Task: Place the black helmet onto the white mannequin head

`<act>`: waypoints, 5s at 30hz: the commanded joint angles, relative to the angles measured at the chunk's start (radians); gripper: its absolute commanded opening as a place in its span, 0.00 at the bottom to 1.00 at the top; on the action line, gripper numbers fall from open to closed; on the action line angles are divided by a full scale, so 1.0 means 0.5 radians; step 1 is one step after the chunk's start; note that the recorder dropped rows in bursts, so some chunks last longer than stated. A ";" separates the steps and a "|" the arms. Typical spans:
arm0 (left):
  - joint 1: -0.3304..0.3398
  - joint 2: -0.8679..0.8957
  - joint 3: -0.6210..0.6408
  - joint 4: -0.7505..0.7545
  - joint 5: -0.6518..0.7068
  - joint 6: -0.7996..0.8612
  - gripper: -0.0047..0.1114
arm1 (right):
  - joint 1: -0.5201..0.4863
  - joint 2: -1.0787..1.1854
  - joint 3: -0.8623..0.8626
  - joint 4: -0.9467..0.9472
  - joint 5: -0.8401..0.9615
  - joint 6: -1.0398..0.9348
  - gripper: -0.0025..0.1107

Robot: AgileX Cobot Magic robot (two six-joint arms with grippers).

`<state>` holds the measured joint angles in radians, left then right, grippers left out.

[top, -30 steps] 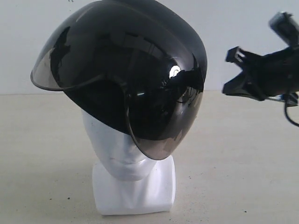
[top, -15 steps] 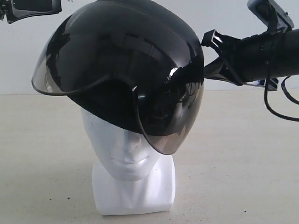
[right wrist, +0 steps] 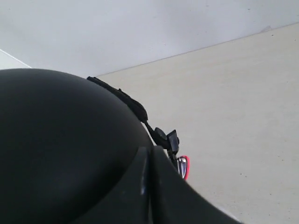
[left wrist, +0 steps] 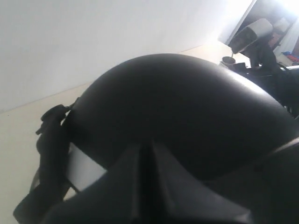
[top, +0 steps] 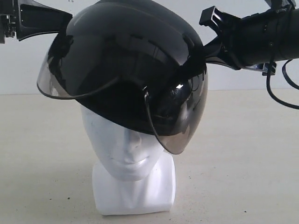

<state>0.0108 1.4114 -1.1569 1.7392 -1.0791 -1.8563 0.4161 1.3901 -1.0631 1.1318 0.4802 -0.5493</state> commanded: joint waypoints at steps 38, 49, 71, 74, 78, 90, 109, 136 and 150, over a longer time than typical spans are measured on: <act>0.141 -0.132 0.172 0.010 -0.085 -0.108 0.08 | -0.282 -0.200 -0.131 -0.353 0.393 0.277 0.02; 0.141 -0.128 0.172 0.010 -0.075 -0.112 0.08 | -0.244 -0.081 -0.131 -0.659 0.611 0.451 0.02; 0.150 -0.121 0.311 0.010 0.035 -0.076 0.08 | 0.136 -0.150 -0.134 -0.451 0.387 0.414 0.02; 0.154 -0.121 0.321 0.010 0.049 -0.070 0.08 | 0.167 -0.181 -0.134 -0.451 0.397 0.446 0.02; 0.154 -0.121 0.357 0.010 0.019 -0.070 0.08 | 0.166 -0.216 -0.134 -0.448 0.403 0.450 0.02; 0.169 -0.154 0.519 0.010 0.063 -0.024 0.08 | 0.166 -0.225 -0.134 -0.285 0.471 0.375 0.02; 0.261 -0.158 0.529 0.010 -0.028 -0.046 0.08 | 0.166 -0.289 -0.154 -0.308 0.532 0.447 0.02; 0.422 -0.485 0.465 0.010 -0.010 -0.230 0.08 | 0.162 -0.673 -0.150 -1.896 0.734 1.385 0.02; 0.114 -0.623 0.201 0.010 -0.203 -0.489 0.08 | 0.162 -0.256 -0.969 -1.078 1.133 0.680 0.02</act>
<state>0.0923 1.0886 -1.0471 1.7535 -1.1801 -2.0895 0.4976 1.2135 -1.5363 0.5506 1.0055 -0.1641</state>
